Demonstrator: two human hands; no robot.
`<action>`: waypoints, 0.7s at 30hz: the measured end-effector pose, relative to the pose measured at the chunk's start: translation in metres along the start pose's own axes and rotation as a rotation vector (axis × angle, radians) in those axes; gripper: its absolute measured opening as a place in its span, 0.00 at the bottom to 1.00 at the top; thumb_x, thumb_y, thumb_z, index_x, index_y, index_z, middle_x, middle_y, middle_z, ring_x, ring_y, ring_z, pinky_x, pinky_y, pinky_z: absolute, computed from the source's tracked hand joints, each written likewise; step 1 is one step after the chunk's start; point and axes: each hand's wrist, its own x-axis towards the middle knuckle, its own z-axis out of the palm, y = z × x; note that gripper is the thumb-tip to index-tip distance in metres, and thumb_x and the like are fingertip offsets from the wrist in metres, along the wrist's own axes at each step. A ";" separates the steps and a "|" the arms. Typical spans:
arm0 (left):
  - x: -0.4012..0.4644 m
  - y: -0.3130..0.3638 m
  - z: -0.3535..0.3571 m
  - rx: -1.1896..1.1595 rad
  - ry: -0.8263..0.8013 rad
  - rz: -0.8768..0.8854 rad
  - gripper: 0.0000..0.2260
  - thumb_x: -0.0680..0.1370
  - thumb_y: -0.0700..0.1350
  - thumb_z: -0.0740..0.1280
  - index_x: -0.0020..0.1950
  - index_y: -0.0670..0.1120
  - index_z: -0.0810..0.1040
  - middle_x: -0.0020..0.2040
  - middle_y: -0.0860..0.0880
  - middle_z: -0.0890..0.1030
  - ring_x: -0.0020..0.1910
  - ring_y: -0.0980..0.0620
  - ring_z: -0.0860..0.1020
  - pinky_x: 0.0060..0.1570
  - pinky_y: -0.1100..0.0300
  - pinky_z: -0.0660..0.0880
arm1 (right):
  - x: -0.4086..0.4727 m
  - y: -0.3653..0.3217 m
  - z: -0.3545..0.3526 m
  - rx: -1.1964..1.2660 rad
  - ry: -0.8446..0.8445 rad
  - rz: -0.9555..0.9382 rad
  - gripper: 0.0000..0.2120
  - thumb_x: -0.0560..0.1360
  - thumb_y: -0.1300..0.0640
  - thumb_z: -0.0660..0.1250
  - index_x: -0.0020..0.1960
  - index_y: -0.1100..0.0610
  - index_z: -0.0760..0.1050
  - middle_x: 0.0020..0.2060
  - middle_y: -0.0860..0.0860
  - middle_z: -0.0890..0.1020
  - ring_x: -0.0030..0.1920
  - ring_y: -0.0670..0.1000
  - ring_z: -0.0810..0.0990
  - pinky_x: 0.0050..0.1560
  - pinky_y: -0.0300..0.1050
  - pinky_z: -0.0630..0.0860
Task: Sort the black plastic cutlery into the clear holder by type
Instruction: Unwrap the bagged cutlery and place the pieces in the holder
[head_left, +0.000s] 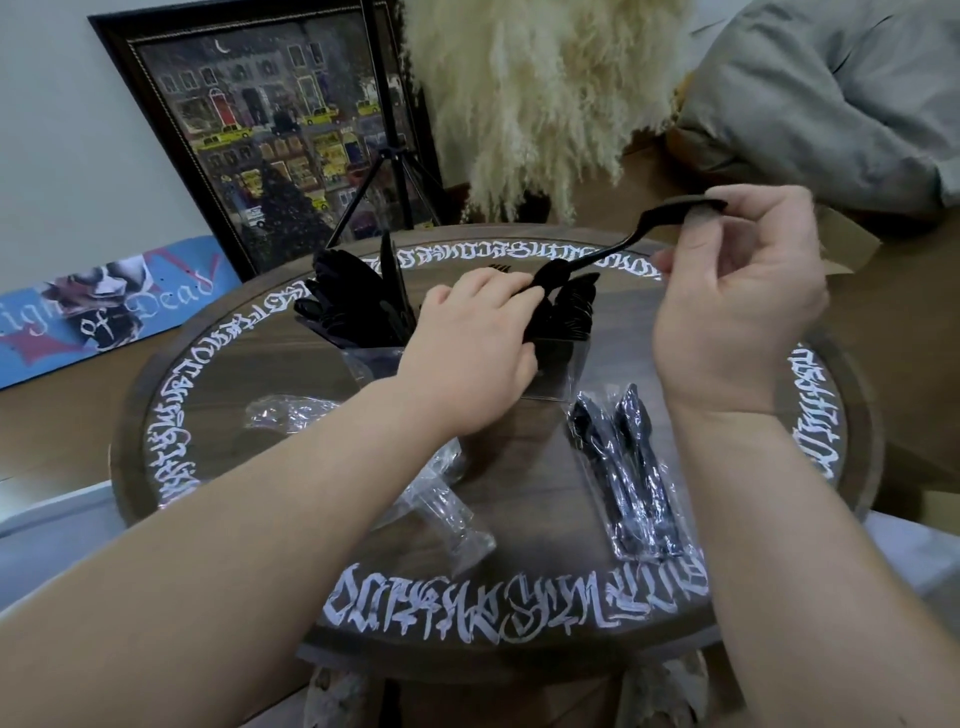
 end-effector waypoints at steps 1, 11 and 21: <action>0.000 0.000 0.000 -0.004 0.010 0.000 0.23 0.76 0.49 0.63 0.72 0.48 0.69 0.72 0.51 0.68 0.71 0.47 0.63 0.63 0.48 0.63 | -0.001 0.004 0.002 -0.033 -0.019 -0.007 0.04 0.75 0.55 0.62 0.47 0.49 0.75 0.34 0.46 0.81 0.36 0.52 0.82 0.43 0.53 0.78; 0.001 -0.004 0.002 -0.037 0.063 0.025 0.22 0.73 0.48 0.62 0.67 0.47 0.74 0.67 0.52 0.74 0.67 0.46 0.69 0.58 0.46 0.68 | -0.016 0.017 0.024 -0.514 -0.545 0.016 0.13 0.80 0.53 0.58 0.58 0.51 0.79 0.56 0.50 0.78 0.58 0.54 0.75 0.52 0.44 0.67; -0.008 -0.005 0.006 -0.092 0.166 0.041 0.23 0.71 0.50 0.57 0.64 0.47 0.77 0.63 0.50 0.78 0.63 0.44 0.73 0.53 0.46 0.72 | -0.017 0.017 0.017 -0.585 -0.774 0.095 0.25 0.80 0.55 0.57 0.76 0.48 0.56 0.74 0.53 0.59 0.71 0.58 0.61 0.66 0.51 0.62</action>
